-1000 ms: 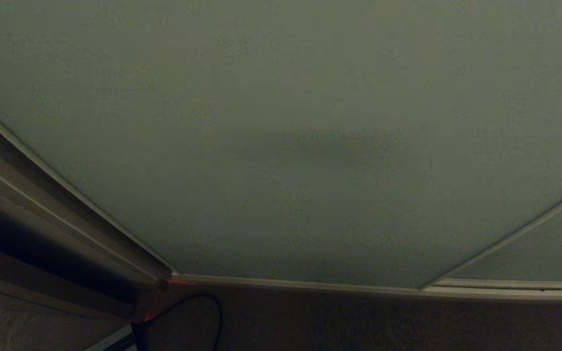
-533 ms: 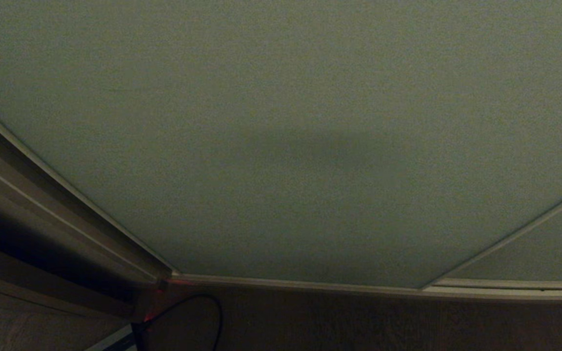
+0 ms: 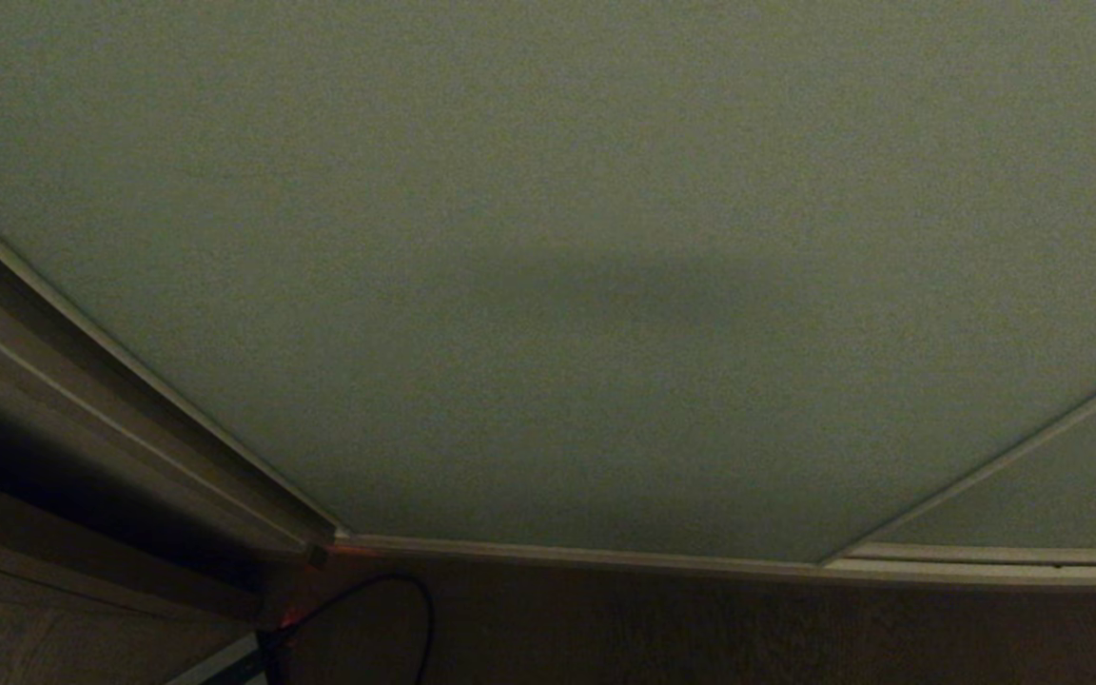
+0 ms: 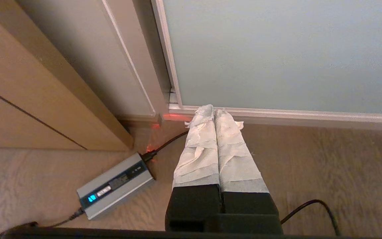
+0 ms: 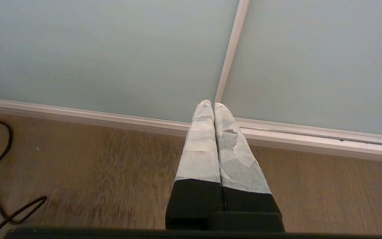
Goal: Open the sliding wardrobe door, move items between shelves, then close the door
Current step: Open the door
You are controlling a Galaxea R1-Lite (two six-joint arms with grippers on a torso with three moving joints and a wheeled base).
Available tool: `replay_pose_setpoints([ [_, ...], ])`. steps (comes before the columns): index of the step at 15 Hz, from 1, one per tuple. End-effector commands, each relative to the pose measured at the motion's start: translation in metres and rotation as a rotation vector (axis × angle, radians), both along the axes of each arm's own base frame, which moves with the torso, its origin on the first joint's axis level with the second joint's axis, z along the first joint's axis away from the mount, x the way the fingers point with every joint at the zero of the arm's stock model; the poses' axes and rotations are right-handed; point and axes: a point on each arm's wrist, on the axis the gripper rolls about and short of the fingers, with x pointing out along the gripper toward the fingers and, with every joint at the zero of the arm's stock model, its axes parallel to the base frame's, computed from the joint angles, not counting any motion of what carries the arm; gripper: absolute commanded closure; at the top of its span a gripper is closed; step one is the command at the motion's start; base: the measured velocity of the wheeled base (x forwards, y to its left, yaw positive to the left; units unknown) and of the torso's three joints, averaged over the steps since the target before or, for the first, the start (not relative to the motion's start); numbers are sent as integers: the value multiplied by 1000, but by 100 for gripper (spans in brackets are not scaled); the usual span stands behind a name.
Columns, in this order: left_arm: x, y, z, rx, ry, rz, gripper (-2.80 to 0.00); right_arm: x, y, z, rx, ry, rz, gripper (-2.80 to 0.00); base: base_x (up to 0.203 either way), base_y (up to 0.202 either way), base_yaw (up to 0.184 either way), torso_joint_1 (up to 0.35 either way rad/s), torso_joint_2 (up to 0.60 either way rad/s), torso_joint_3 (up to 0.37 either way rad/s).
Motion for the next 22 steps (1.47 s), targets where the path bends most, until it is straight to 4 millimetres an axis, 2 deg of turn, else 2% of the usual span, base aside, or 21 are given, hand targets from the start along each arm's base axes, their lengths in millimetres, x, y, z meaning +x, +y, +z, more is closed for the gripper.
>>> replay_pose_setpoints([
  [1, 0, 0, 0, 7, -2, 1, 0, 0, 0, -1, 0, 4, 1, 0, 0, 0, 0, 0, 0, 0],
  [5, -1, 0, 2, 8, -14, 7, 0, 0, 0, -1, 0, 4, 1, 0, 0, 0, 0, 0, 0, 0],
  [9, -8, 0, 27, 53, -115, 10, 0, 0, 0, -1, 0, 4, 1, 0, 0, 0, 0, 0, 0, 0],
  [11, -17, 0, 48, 75, -193, 20, 0, 0, 0, -1, 0, 4, 1, 0, 0, 0, 0, 0, 0, 0],
  [14, -31, 1, 92, 112, -302, 54, 0, 0, 0, -1, 0, 4, 1, 0, 0, 0, 0, 0, 0, 0],
  [15, -29, 2, 107, 110, -322, 81, 0, 0, 0, -1, 0, 4, 1, 0, 0, 0, 0, 0, 0, 0],
  [20, 1, 6, 216, 17, -573, 317, 0, 0, 0, -1, 0, 4, 1, 0, 0, 0, 0, 0, 0, 0],
  [22, 13, 7, 244, -14, -642, 369, 0, 0, 0, -1, 0, 4, 1, 0, 0, 0, 0, 0, 0, 0],
])
